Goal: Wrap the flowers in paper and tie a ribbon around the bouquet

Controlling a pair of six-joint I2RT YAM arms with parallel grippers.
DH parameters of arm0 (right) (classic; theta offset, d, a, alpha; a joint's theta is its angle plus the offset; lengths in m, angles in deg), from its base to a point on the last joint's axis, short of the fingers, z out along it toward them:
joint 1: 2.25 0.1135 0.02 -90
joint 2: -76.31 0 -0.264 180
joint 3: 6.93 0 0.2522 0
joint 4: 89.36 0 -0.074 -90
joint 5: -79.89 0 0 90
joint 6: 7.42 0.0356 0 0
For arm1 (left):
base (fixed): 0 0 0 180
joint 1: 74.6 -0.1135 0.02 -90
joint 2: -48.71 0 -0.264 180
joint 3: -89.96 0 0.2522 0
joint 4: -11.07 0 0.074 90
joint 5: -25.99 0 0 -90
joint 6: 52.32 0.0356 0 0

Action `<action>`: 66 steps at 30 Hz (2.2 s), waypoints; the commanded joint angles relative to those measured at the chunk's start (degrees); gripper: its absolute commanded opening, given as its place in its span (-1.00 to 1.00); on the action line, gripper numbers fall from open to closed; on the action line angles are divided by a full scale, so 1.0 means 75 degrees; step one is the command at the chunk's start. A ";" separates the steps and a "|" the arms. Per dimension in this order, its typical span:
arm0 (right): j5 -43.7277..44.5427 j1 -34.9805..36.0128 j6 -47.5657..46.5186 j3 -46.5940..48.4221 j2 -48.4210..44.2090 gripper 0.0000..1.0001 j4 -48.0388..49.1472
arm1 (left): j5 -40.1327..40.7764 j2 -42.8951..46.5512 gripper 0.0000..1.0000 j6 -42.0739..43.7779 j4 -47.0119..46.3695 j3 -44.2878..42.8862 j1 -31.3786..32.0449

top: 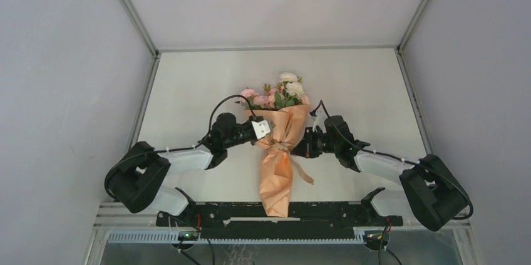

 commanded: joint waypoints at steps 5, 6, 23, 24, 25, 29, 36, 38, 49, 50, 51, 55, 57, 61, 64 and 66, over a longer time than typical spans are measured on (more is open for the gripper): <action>0.0440 0.0244 0.0322 -0.0741 -0.1206 -1.00 -0.0594 | -0.0329 -0.1086 -1.00 0.1621 -0.0750 -0.1300 -0.0188; 0.0427 0.0227 0.0356 -0.0821 -0.1279 -1.00 -0.0633 | -0.0318 -0.1149 -1.00 0.1644 -0.0801 -0.1395 -0.0191; -0.0124 0.0163 0.0311 -0.1226 -0.1677 -1.00 -0.1507 | -0.0193 -0.2016 -1.00 0.2429 0.0028 -0.2161 -0.0462; -0.0128 0.0155 0.0307 -0.1248 -0.1738 -1.00 -0.1538 | -0.0209 -0.2031 -1.00 0.2353 0.0008 -0.2198 -0.0467; -0.0114 0.0142 0.0293 -0.1246 -0.1763 -1.00 -0.1548 | -0.0227 -0.2043 -1.00 0.2245 -0.0034 -0.2206 -0.0458; -0.0150 -0.0080 0.0135 -0.0943 -0.1730 -1.00 -0.1540 | -0.0447 -0.1875 -1.00 0.1679 -0.0149 -0.2126 -0.0335; -0.0253 -0.0677 -0.0068 0.0021 -0.1579 -1.00 -0.1250 | -0.0533 -0.1217 -0.97 -0.0386 -0.0422 -0.2229 -0.0111; -0.0320 -0.0761 -0.0065 0.0222 -0.1269 -1.00 -0.1005 | -0.0625 -0.1231 -0.85 -0.0650 -0.0035 -0.2212 -0.0062; -0.0281 -0.1248 0.0338 0.0539 -0.0560 -1.00 -0.0167 | -0.0109 -0.0964 -0.95 -0.1045 0.0854 -0.2350 0.0115; -0.0255 -0.1343 0.0341 0.0579 -0.0533 -1.00 -0.0156 | -0.0084 -0.0921 -0.99 -0.1055 0.0859 -0.2360 0.0115; -0.0247 -0.1398 0.0322 0.0639 -0.0505 -1.00 -0.0168 | -0.0091 -0.0887 -1.00 -0.1093 0.0821 -0.2365 0.0128; -0.0289 -0.1477 0.0110 0.1060 -0.0268 -1.00 -0.0287 | -0.0498 -0.0654 -1.00 -0.1310 0.0534 -0.2268 0.0273; -0.0348 -0.1483 0.0071 0.1289 -0.0048 -1.00 -0.0289 | -0.0840 -0.0536 -1.00 -0.1364 0.0327 -0.2110 0.0466; -0.0433 -0.1505 0.0053 0.1616 0.0409 -1.00 -0.0282 | -0.1989 -0.0547 -1.00 -0.1215 0.0109 -0.1764 0.0929; -0.0584 -0.1531 0.0066 0.1730 0.0708 -1.00 -0.0136 | -0.2664 -0.0670 -1.00 -0.0843 0.0067 -0.1516 0.1139; -0.0705 -0.1524 0.0100 0.1761 0.0855 -1.00 -0.0015 | -0.2890 -0.0781 -1.00 -0.0535 0.0069 -0.1401 0.1231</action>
